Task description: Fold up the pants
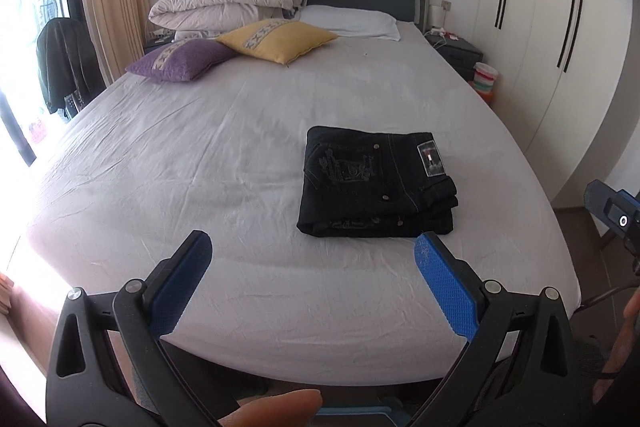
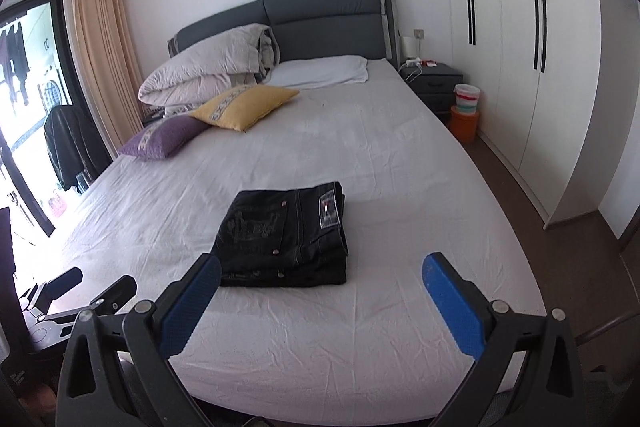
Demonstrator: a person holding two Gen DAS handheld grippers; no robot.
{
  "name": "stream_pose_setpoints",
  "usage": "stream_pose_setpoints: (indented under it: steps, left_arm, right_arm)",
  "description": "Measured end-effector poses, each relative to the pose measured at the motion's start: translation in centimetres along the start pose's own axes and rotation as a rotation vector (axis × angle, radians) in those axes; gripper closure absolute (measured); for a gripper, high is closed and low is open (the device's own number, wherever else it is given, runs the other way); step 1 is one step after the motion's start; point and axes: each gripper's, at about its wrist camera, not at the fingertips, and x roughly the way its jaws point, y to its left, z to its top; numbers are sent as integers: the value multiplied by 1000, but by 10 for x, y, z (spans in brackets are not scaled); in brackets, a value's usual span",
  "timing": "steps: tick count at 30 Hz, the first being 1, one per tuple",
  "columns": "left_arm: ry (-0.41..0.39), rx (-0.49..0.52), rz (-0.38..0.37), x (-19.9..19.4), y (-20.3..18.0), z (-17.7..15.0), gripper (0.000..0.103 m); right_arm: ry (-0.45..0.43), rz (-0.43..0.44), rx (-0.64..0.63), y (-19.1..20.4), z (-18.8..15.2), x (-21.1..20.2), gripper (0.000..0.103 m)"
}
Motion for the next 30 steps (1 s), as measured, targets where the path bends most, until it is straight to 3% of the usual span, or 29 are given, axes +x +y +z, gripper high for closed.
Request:
stream_pose_setpoints:
  steps: [30]
  left_arm:
    - [52,-14,-4,25,5,-7,0]
  right_arm:
    - [84,-20,-64,25,-21,17,0]
